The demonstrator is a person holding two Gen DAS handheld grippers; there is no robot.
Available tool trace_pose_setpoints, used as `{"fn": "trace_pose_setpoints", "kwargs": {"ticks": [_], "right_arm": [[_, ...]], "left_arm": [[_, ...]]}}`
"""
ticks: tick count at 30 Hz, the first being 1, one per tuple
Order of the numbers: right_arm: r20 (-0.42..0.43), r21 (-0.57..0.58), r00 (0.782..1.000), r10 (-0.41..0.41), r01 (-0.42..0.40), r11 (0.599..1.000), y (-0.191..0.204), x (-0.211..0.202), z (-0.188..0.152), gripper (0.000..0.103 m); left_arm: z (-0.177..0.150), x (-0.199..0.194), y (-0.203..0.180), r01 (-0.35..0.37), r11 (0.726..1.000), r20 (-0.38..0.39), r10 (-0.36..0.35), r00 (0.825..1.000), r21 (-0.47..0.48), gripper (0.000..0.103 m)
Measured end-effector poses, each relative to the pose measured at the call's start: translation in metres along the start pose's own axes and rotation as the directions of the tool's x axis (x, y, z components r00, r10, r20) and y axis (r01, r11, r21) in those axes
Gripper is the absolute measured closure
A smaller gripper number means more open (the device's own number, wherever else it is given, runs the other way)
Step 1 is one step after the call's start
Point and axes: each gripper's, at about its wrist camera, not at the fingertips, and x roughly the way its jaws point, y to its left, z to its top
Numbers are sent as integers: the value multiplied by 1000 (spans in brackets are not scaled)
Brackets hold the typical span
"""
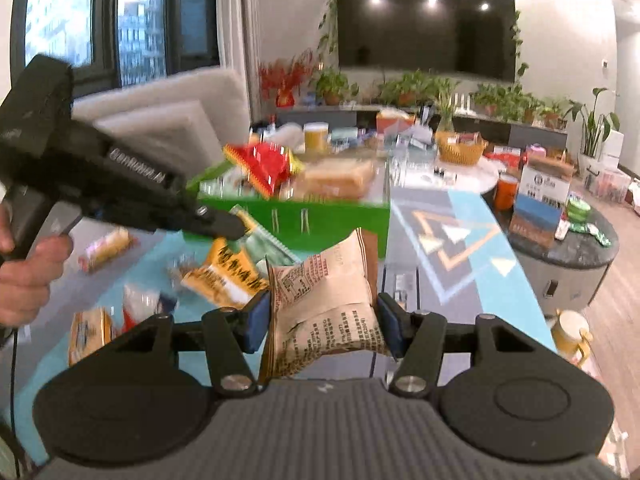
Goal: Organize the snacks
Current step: 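Carry both bags over the green box and open both grippers to drop them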
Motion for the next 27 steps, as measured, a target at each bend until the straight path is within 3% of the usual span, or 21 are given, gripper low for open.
{"fn": "trace_pose_setpoints", "kwargs": {"ticks": [10,24,27], "right_arm": [[88,31,995,40,-43,999,-7,34,51,41],[160,40,985,64,-71,997,-12,83,112,41],[148,96,985,87,-102,990,-19,99,120,41]], "left_arm": [[43,-29,13,-56,998,111,54,992,12,96],[101,-20,54,-92,995,190,97,977,-38,96],[115,-15,64,-111,992,211,120,970,-56,96]]}}
